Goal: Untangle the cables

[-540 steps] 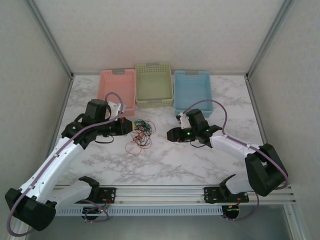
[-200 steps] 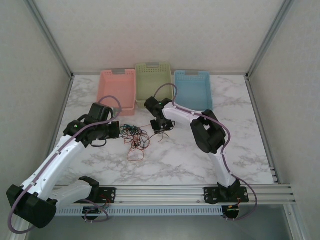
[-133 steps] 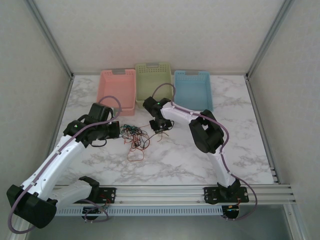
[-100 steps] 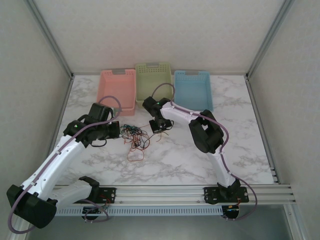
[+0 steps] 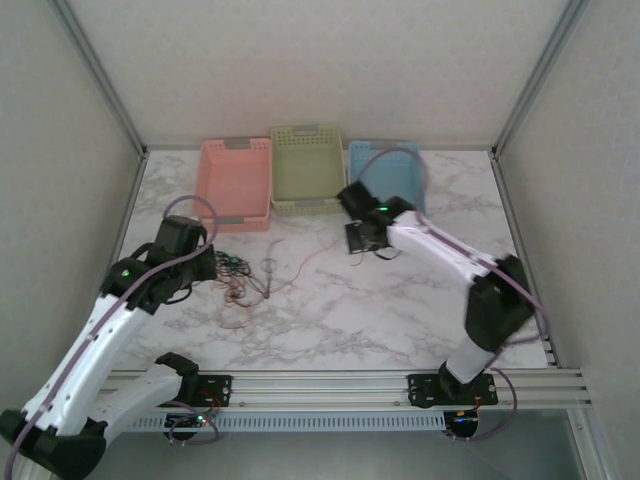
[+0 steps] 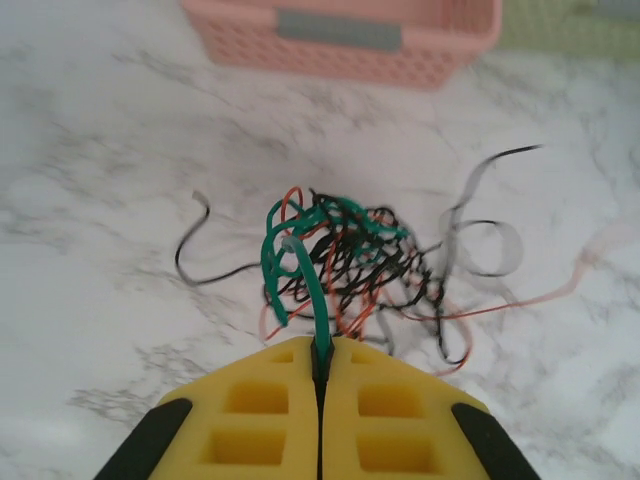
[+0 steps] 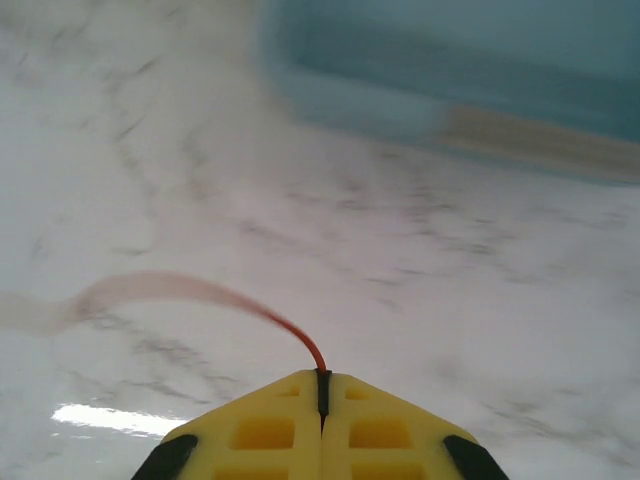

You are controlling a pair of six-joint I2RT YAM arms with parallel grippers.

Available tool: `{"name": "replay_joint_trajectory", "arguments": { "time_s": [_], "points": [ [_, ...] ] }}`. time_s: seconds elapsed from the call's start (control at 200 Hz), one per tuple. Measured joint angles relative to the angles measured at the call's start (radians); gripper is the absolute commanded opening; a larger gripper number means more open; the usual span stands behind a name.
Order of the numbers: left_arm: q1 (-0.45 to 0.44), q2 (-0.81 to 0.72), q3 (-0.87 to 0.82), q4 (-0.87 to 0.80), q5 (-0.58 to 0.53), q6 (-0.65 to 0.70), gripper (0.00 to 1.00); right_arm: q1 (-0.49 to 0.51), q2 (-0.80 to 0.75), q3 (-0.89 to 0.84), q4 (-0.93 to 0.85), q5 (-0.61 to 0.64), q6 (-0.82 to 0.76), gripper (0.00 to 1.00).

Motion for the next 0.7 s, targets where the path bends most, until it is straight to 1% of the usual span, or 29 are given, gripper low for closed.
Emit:
{"name": "replay_joint_trajectory", "arguments": {
  "time_s": [0.145,0.23,0.405,0.541,0.701],
  "points": [
    [0.033,-0.091,0.039,-0.023,-0.101,-0.015,0.0,-0.161,-0.224,-0.158,0.004,0.049,0.041,0.0],
    [0.043,-0.107,0.04,-0.026,-0.121,-0.019,0.0,-0.246,-0.288,-0.232,0.002,0.052,0.054,0.0],
    [0.045,-0.083,0.04,-0.029,-0.13,-0.031,0.0,-0.413,-0.338,-0.319,0.004,0.04,0.08,0.0],
    [0.058,-0.076,0.04,-0.045,-0.161,-0.035,0.0,-0.57,-0.356,-0.351,0.028,-0.029,0.114,0.0],
    [0.084,-0.081,0.044,-0.081,-0.219,-0.039,0.0,-0.701,-0.363,-0.402,0.062,-0.114,0.15,0.0]
  ]
}}
